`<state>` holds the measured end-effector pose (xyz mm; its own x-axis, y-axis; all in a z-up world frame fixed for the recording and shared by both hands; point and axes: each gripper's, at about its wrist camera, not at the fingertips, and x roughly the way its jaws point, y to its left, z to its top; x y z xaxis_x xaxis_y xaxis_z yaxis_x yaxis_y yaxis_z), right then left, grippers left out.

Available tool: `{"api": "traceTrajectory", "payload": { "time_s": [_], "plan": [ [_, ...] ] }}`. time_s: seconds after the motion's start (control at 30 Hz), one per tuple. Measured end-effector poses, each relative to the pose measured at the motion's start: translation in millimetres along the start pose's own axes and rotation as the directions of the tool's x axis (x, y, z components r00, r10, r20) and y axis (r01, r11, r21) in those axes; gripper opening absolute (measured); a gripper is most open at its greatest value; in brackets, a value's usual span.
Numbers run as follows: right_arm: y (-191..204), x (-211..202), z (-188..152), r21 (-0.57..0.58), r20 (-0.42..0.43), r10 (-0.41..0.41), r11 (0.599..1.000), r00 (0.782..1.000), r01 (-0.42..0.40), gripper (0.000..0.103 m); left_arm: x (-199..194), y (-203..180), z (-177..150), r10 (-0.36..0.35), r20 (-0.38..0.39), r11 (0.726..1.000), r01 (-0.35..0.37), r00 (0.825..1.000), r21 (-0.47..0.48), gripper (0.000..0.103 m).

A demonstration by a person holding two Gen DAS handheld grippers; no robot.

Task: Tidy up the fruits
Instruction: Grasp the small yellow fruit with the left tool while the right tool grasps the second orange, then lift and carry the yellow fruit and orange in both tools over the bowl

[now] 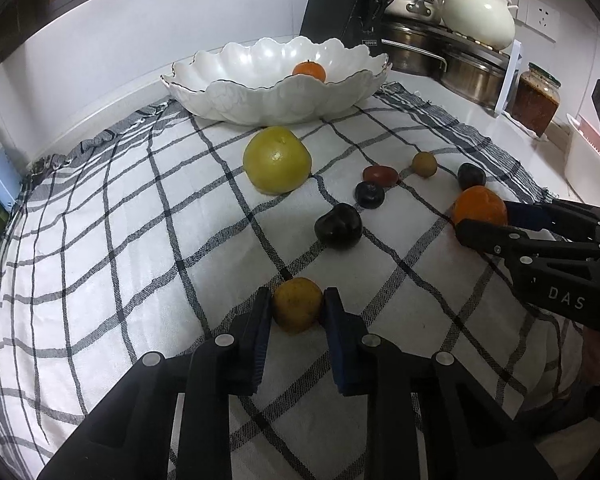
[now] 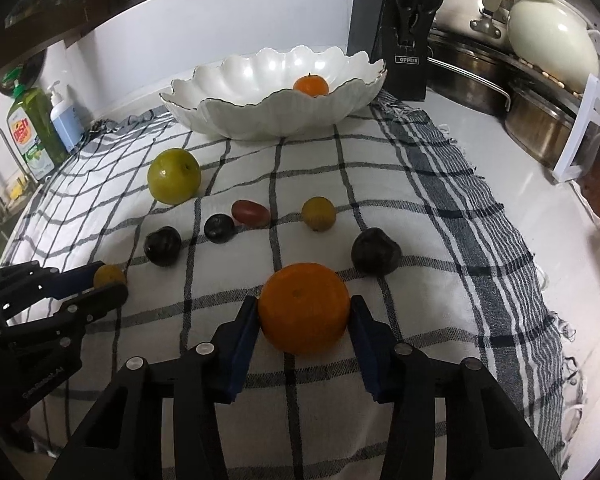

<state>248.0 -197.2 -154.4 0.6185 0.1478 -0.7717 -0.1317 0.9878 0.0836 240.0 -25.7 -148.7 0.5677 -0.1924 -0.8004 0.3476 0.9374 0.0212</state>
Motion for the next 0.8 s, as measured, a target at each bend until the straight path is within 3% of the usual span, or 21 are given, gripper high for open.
{"api": "traceTrajectory", "payload": {
  "time_s": [0.37,0.8],
  "plan": [
    [7.3,-14.1,2.0,-0.029,0.042,0.006,1.000,0.999,-0.005,0.044,-15.2,2.9,7.5,0.004,0.035,1.000,-0.003,0.999,-0.027,0.026],
    [16.5,-52.0,21.8,-0.046,0.151,0.040,0.998,0.988,-0.034,0.044,-54.0,5.5,32.6,-0.024,0.145,0.998,0.032,0.989,-0.047,0.026]
  ]
}}
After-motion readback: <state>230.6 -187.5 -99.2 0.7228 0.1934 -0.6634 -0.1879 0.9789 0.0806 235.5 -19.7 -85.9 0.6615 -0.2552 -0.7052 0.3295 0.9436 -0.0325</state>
